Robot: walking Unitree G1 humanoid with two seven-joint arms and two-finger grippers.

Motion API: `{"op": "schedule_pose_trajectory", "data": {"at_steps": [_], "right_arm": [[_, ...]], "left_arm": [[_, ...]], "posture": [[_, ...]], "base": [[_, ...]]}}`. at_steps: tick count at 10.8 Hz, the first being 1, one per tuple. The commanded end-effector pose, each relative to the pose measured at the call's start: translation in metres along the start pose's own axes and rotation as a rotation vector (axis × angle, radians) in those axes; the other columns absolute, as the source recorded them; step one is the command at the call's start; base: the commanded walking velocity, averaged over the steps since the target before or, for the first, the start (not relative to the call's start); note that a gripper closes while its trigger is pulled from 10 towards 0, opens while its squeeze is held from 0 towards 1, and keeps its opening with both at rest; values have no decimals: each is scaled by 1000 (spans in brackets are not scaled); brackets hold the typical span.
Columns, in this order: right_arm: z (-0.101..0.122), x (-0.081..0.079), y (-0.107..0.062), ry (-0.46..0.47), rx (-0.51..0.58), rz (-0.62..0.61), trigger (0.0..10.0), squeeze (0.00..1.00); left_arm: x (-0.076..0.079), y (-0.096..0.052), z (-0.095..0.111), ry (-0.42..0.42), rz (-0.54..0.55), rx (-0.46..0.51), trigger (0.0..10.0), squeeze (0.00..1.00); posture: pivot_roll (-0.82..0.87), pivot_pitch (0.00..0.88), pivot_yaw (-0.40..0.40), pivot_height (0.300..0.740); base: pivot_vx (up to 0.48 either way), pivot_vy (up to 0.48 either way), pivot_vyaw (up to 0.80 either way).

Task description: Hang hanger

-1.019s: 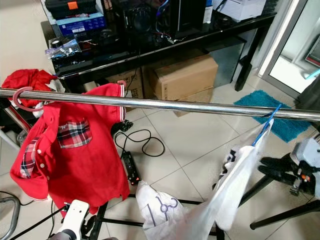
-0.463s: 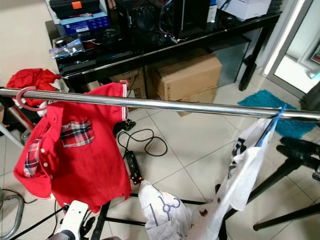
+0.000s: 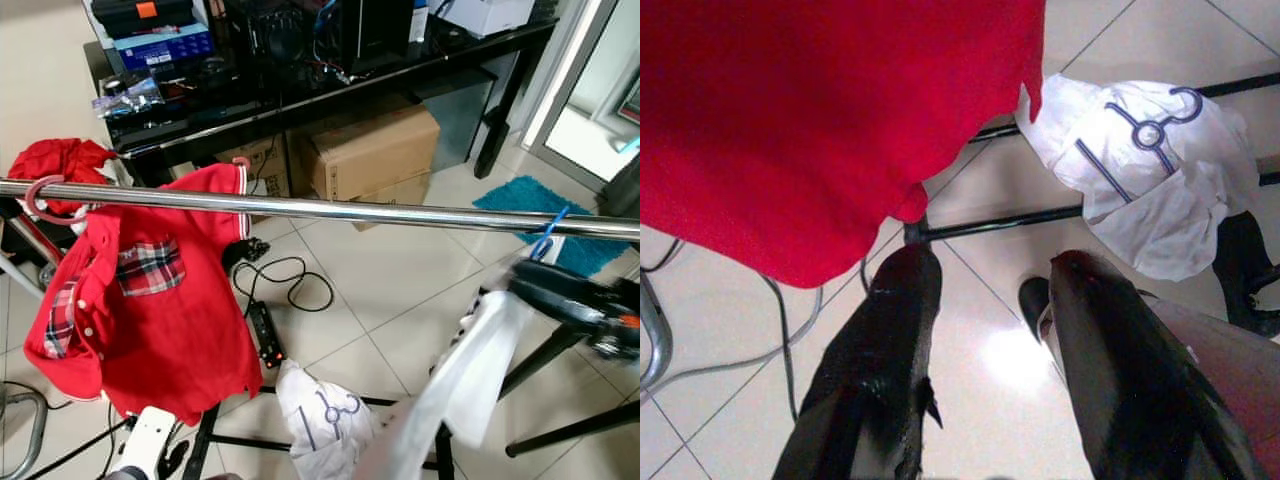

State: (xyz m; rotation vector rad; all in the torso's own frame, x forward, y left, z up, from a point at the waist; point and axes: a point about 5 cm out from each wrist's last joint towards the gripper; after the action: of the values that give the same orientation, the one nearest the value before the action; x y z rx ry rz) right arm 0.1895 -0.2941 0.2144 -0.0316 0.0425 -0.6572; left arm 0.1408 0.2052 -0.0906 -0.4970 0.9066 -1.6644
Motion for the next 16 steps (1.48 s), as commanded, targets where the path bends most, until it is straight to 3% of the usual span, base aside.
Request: {"op": "schedule_pose_trajectory", "data": {"at_steps": [1, 4, 5, 8, 9, 10, 12, 14, 15, 16], "right_arm": [[5, -6, 9, 7, 24, 41, 10000, 0], [16, -31, 34, 38, 102, 171, 10000, 0], [7, -42, 45, 43, 38, 232, 10000, 0], [-16, -53, 52, 39, -142, 267, 10000, 0], [-18, -52, 53, 30, -157, 258, 10000, 0], [-25, -36, 54, -22, -203, 154, 10000, 0], [-31, -22, 40, -71, -291, 83, 10000, 0], [-21, -4, 18, -148, -381, -23, 10000, 0], [-19, 5, 3, -186, -453, -74, 10000, 0], [-17, 12, -8, -209, -493, -113, 10000, 0]], "left_arm": [[-1, -1, -2, 15, -7, -13, 10000, 0], [0, 0, -1, 15, -10, -10, 10000, 0], [1, 0, -1, 16, -12, -13, 10000, 0], [2, 0, -3, 12, -13, -19, 10000, 0], [2, 0, -3, 12, -12, -19, 10000, 0], [2, 0, -3, 10, -10, -21, 10000, 0], [2, 0, -2, 9, -6, -20, 10000, 0], [0, 0, -1, 15, -4, -20, 10000, 0], [-2, 1, 4, 39, 5, 13, 10000, 0], [-6, 3, 19, 125, 16, 94, 10000, 0]], "posture": [[-119, 60, 79, 740], [-120, 60, 76, 740], [-125, 61, 74, 740], [-123, 60, 71, 740], [-124, 58, 69, 740], [-122, 54, 69, 740], [-120, 50, 70, 740], [-128, 49, 80, 740], [-131, 48, 83, 740], [-128, 48, 82, 740]], "base": [[0, 0, 0], [0, 0, 0], [0, 0, 0], [0, 0, 0], [0, 0, 0], [0, 0, 0], [0, 0, 0], [0, 0, 0], [0, 0, 0], [0, 0, 0]]}}
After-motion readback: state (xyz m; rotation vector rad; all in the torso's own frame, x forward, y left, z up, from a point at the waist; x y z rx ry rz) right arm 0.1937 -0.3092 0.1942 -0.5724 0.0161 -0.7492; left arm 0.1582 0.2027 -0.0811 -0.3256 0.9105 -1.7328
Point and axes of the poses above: a point about 5 cm out from each wrist's last joint towards the gripper, its own y axis pointing out of the wrist towards the gripper, its own z axis along the axis of the wrist's last joint, x = y × z, and after that the axes turned 2 degrees about y, right-handed
